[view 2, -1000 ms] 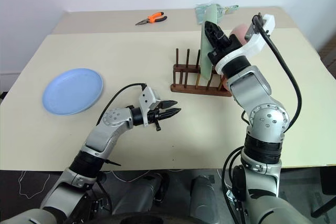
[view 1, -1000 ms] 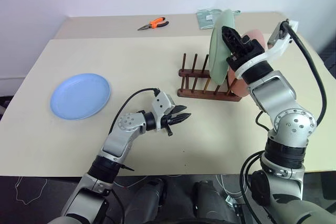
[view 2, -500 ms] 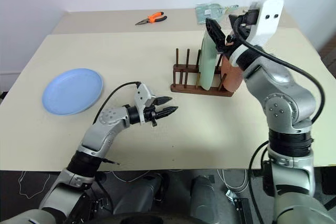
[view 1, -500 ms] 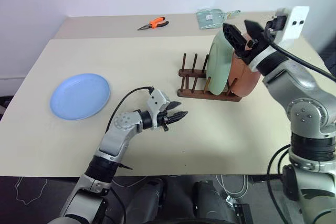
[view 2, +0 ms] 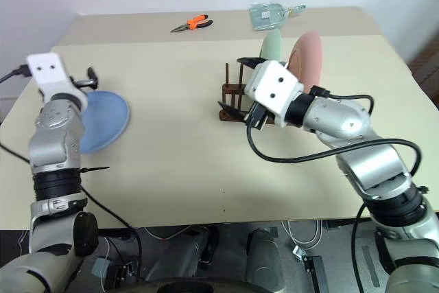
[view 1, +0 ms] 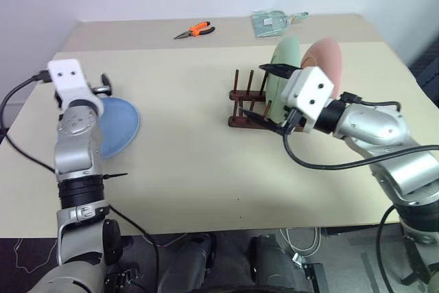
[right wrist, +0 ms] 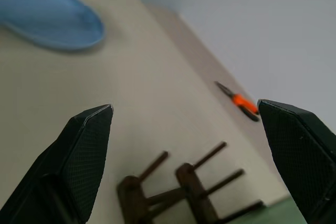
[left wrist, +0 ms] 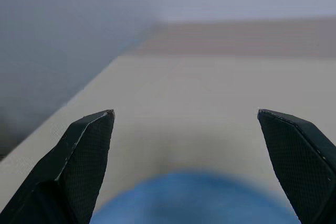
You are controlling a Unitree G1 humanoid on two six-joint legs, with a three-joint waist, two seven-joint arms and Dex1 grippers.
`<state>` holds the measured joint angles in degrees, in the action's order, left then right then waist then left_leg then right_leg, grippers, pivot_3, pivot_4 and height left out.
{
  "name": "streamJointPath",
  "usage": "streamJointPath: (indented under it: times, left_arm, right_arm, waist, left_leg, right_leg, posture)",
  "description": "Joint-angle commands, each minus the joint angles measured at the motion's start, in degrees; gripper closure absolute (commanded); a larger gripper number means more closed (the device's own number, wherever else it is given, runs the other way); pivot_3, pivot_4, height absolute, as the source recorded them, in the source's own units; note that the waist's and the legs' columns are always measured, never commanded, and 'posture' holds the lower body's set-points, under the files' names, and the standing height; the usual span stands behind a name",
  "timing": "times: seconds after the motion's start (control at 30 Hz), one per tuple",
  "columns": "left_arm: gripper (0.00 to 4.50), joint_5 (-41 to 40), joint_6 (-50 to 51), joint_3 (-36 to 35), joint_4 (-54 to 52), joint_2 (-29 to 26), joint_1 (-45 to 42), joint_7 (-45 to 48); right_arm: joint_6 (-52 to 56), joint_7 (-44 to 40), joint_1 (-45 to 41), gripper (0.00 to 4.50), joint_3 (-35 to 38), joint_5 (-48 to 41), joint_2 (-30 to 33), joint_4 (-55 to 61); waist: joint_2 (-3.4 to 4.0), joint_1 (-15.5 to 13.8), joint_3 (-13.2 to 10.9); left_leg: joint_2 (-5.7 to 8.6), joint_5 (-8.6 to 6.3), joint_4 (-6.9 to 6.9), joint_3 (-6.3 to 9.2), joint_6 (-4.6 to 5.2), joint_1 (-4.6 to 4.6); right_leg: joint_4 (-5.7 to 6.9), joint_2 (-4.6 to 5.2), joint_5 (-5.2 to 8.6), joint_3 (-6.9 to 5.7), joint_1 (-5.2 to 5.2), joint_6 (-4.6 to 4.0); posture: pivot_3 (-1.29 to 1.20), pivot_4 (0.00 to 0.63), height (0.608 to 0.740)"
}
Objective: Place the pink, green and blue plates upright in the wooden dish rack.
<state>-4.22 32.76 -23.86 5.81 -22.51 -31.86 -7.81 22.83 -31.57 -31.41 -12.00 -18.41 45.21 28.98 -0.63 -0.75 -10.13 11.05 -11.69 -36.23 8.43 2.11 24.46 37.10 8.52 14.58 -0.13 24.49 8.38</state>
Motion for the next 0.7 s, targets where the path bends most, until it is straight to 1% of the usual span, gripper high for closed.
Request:
streamJointPath:
  times: [0.03, 0.1, 0.17, 0.27, 0.3, 0.37, 0.43, 0.5, 0.53, 0.6, 0.63, 0.7]
  left_arm:
    - [0.03, -2.6, 10.0, -6.1, -9.5, 1.4, 3.1, -3.2]
    - [0.03, -6.4, 15.3, -10.5, -14.3, 4.6, 4.8, -4.2]
    - [0.03, -10.7, 20.6, -16.3, -19.1, 8.6, 5.8, -5.6]
    - [0.03, -13.8, 25.5, -21.8, -24.3, 12.6, 7.2, -7.9]
    - [0.26, -14.5, 26.7, -23.1, -25.4, 13.8, 7.5, -8.7]
    - [0.88, -17.3, 28.7, -26.7, -25.9, 16.9, 6.6, -10.5]
    - [1.86, -19.1, 29.3, -28.9, -25.1, 18.7, 5.5, -11.8]
    - [3.01, -20.4, 29.1, -29.9, -24.1, 19.6, 4.6, -12.7]
    - [3.5, -21.0, 29.0, -30.3, -23.5, 19.9, 4.0, -13.1]
    - [4.46, -22.2, 28.9, -27.7, -22.4, 18.8, 3.3, -10.7]
    - [4.46, -22.6, 28.7, -26.4, -22.1, 18.2, 3.2, -9.7]
    - [4.46, -23.1, 24.9, -20.5, -23.1, 15.8, 2.7, -4.1]
  right_arm:
    - [-3.1, -1.9, -0.8, 0.0, -1.0, 3.5, -2.7, -1.6]
    - [-4.0, -3.0, -1.2, 0.0, -1.1, 4.6, -4.0, -3.1]
    - [-4.7, -4.1, -1.4, 0.0, -0.9, 5.3, -5.0, -4.6]
    - [-5.9, -5.3, -1.5, 0.0, -0.4, 6.4, -6.2, -6.3]
    - [-6.3, -5.6, -1.6, 0.0, -0.3, 6.9, -6.5, -6.9]
    - [-7.1, -5.9, -1.7, 0.0, -0.2, 7.8, -7.2, -7.9]
    - [-7.6, -6.0, -1.9, 0.0, -0.1, 8.5, -7.9, -8.4]
    - [-7.6, -6.0, -2.0, 0.0, 0.0, 9.0, -8.7, -8.4]
    - [-7.3, -6.1, -1.9, 0.0, 0.2, 8.9, -9.1, -8.2]
    - [-6.0, -6.3, -2.0, 0.0, 0.9, 8.3, -9.5, -7.6]
    - [-5.5, -6.5, -2.0, 0.0, 1.2, 8.0, -9.6, -7.4]
    - [-5.3, -6.3, -2.3, 0.0, 1.5, 8.6, -9.8, -6.9]
  waist:
    - [-0.1, -0.1, 0.0]
    - [-0.15, -0.2, 0.0]
    - [-0.17, -0.2, 0.0]
    - [-0.27, 0.0, 0.0]
    - [-0.31, 0.0, 0.0]
    - [-0.32, 0.0, 0.0]
    - [-0.33, -0.1, 0.0]
    - [-0.35, -0.1, 0.0]
    - [-0.37, -0.2, 0.0]
    - [-0.41, -0.4, 0.0]
    - [-0.41, -0.5, 0.0]
    - [-0.46, -0.9, 0.0]
  left_leg:
    - [0.0, -0.03, -0.01, 0.0, -0.04, -0.01]
    - [0.0, -0.06, -0.06, 0.02, -0.07, 0.0]
    - [0.01, -0.24, -0.12, 0.06, 0.17, -0.02]
    - [-0.04, -0.23, -0.17, 0.08, 0.12, -0.03]
    - [-0.08, -0.22, -0.17, 0.08, 0.1, -0.03]
    - [-0.11, -0.21, -0.15, 0.08, 0.07, -0.04]
    - [-0.12, -0.2, -0.14, 0.08, 0.05, -0.05]
    - [-0.12, -0.2, -0.14, 0.08, 0.04, -0.05]
    - [-0.12, -0.19, -0.14, 0.08, 0.03, -0.05]
    - [-0.12, -0.2, -0.15, 0.09, 0.03, -0.05]
    - [-0.12, -0.2, -0.16, 0.09, 0.02, -0.05]
    - [-0.11, -0.19, -0.17, 0.08, 0.02, -0.05]
  right_leg:
    - [0.0, -0.01, 0.0, 0.0, -0.02, 0.0]
    - [0.02, -0.05, -0.04, -0.01, -0.02, 0.04]
    - [0.01, -0.11, -0.07, -0.03, -0.01, 0.05]
    - [0.05, -0.21, -0.07, -0.02, -0.09, 0.04]
    - [0.06, -0.25, -0.08, -0.01, -0.08, 0.02]
    - [0.08, -0.28, -0.09, 0.0, -0.07, 0.0]
    - [0.08, -0.29, -0.1, 0.01, -0.07, 0.0]
    - [0.08, -0.3, -0.1, 0.01, -0.07, -0.01]
    - [0.08, -0.3, -0.1, 0.01, -0.07, -0.01]
    - [0.06, -0.31, -0.1, 0.01, -0.09, -0.01]
    - [0.05, -0.31, -0.1, 0.01, -0.09, -0.01]
    - [0.06, -0.31, -0.1, 0.01, -0.08, -0.01]
  posture:
    - [0.0, 0.15, 0.719]
    - [0.0, 0.15, 0.719]
    - [0.0, 0.15, 0.719]
    - [0.0, 0.15, 0.719]
    - [0.0, 0.15, 0.719]
    - [0.0, 0.15, 0.719]
    - [0.0, 0.15, 0.719]
    - [0.0, 0.15, 0.719]
    - [0.0, 0.15, 0.719]
    - [0.0, 0.15, 0.719]
    - [0.0, 0.15, 0.719]
    - [0.0, 0.15, 0.719]
